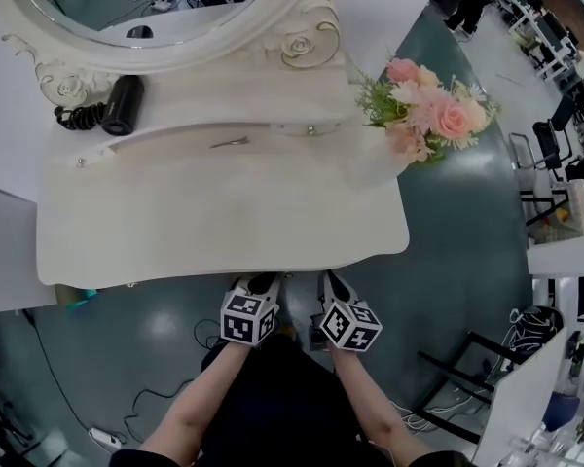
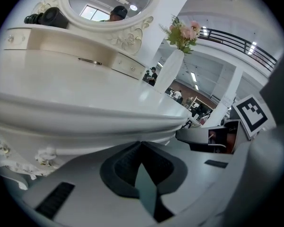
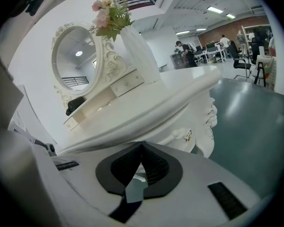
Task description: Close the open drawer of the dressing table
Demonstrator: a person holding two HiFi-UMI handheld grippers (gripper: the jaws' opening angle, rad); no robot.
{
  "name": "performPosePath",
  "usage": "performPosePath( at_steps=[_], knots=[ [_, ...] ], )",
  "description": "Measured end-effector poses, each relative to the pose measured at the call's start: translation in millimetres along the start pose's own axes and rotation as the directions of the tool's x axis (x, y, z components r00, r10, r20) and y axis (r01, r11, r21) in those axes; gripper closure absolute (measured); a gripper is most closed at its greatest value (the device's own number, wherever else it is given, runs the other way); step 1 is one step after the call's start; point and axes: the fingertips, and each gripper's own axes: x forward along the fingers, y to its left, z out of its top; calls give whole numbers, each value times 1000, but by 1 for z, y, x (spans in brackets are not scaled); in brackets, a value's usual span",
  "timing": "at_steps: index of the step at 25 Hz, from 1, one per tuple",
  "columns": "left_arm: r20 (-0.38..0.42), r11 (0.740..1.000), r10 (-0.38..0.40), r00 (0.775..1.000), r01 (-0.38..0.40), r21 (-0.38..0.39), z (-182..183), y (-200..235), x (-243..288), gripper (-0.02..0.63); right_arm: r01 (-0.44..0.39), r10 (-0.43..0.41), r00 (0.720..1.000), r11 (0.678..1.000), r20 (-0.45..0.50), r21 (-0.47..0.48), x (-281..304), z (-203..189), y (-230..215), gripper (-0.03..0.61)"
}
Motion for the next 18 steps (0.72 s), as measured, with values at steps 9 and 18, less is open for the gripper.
performPosePath(
  at_steps=[9,18],
  knots=[
    [14,1000,22,1000,-21,-21,7,6,4,615,38,-37,998,999,48,-12,8,3,2,558],
    [18,997,70,997,-70,-23,4,14,-9,614,-16,16,999,1000,28,0,-6,2,9,558]
  ],
)
